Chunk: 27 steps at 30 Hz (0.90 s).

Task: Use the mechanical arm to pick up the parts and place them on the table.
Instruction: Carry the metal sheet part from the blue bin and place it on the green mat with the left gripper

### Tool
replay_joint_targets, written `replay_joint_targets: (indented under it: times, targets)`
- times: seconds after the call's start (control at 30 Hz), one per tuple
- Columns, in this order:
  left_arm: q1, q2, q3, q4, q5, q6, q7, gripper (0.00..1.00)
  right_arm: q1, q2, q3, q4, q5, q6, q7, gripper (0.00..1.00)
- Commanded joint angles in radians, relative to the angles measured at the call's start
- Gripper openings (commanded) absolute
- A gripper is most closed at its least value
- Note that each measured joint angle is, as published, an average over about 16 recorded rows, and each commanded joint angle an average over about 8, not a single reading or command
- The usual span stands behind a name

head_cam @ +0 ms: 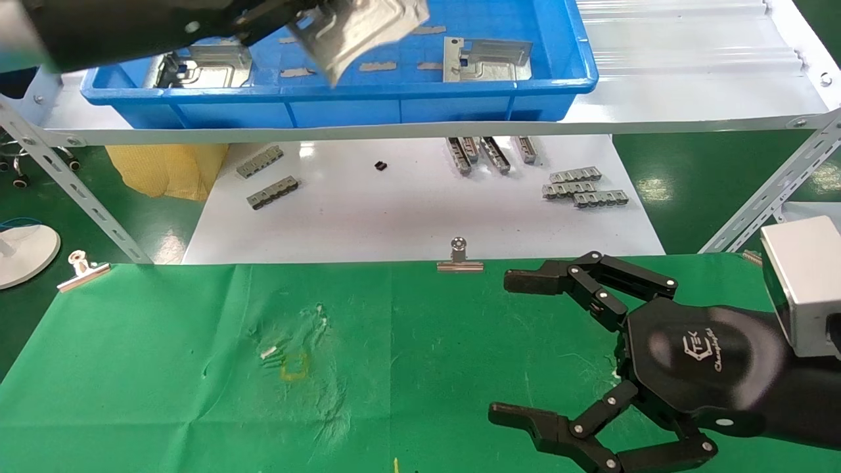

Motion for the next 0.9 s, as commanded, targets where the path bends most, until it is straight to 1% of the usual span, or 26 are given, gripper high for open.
replay_joint_targets:
  times: [0.03,0.13,0.2,0.37,0.47,0.57,0.7,0.8,0.9]
  targets:
    - [0.005,-0.031,-0.007,0.007,-0.011,0.104,0.04,0.0,0.0,0.0,0.0,0.0,0.0,0.0,0.0,1.0]
    - [0.042,-0.082,0.018,-0.041,-0.009,0.203,0.101,0.0,0.0,0.0,0.0,0.0,0.0,0.0,0.0,1.0]
    - [0.076,-0.121,0.044,-0.098,-0.019,0.234,0.128,0.0,0.0,0.0,0.0,0.0,0.0,0.0,0.0,1.0]
    - [0.188,-0.235,0.14,-0.278,-0.085,0.239,0.144,0.0,0.0,0.0,0.0,0.0,0.0,0.0,0.0,1.0]
    - [0.252,-0.28,0.209,-0.343,-0.109,0.232,0.152,0.0,0.0,0.0,0.0,0.0,0.0,0.0,0.0,1.0]
    - [0.3,-0.289,0.273,-0.36,-0.099,0.222,0.185,0.0,0.0,0.0,0.0,0.0,0.0,0.0,0.0,1.0]
    - [0.329,-0.264,0.341,-0.329,-0.046,0.208,0.266,0.0,0.0,0.0,0.0,0.0,0.0,0.0,0.0,1.0]
    - [0.332,-0.237,0.373,-0.279,-0.01,0.202,0.335,0.0,0.0,0.0,0.0,0.0,0.0,0.0,0.0,1.0]
    - [0.332,-0.212,0.388,-0.22,0.003,0.202,0.407,0.0,0.0,0.0,0.0,0.0,0.0,0.0,0.0,1.0]
